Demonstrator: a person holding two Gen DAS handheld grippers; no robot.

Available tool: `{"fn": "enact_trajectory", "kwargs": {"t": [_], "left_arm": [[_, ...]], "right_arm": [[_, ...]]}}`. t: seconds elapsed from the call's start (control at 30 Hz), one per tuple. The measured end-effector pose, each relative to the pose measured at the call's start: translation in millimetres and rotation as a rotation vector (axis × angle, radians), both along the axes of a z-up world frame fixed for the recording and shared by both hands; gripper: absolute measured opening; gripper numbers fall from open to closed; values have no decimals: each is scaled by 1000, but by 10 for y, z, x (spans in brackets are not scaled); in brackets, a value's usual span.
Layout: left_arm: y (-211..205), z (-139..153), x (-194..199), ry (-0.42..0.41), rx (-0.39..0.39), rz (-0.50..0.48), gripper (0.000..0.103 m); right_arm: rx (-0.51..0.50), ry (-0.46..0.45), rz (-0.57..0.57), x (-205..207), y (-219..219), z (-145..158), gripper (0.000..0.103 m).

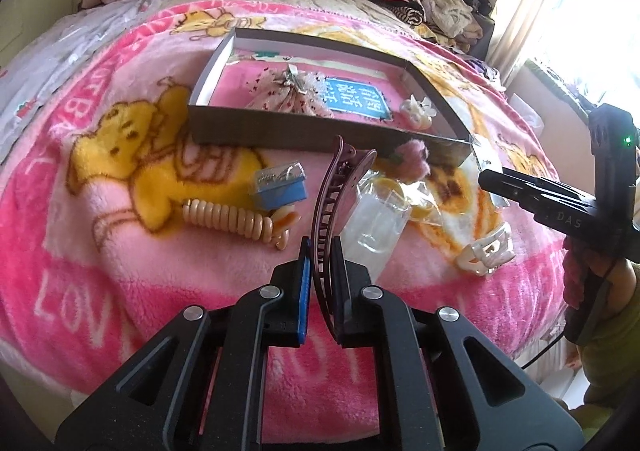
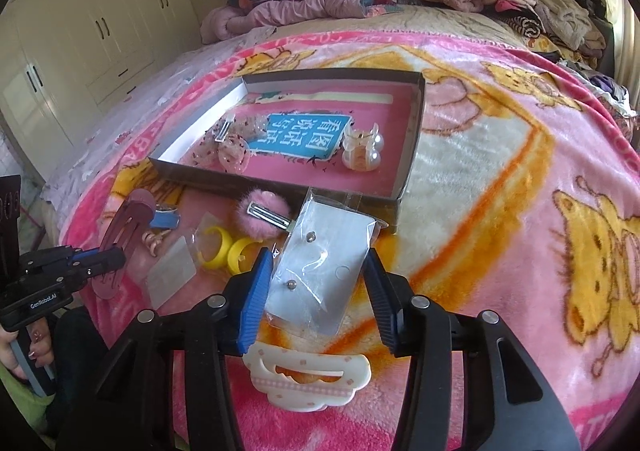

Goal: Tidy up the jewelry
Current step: 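Grasp the brown claw clip with left tool while right tool grasps the bagged hairpin card, then carry both items over the grey box and lower them inside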

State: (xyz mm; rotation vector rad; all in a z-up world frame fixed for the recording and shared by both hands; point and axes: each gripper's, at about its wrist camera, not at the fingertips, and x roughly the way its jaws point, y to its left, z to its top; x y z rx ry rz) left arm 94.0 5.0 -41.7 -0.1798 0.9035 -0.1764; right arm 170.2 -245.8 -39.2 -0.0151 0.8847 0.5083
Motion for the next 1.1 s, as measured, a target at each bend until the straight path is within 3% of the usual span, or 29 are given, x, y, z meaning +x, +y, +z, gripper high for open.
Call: {"fn": "enact_trajectory", "kwargs": {"t": [1.1], "left_arm": [[121, 387, 654, -39, 34, 16, 4]], "right_arm": [[28, -79, 58, 244, 358, 422, 44]]}}
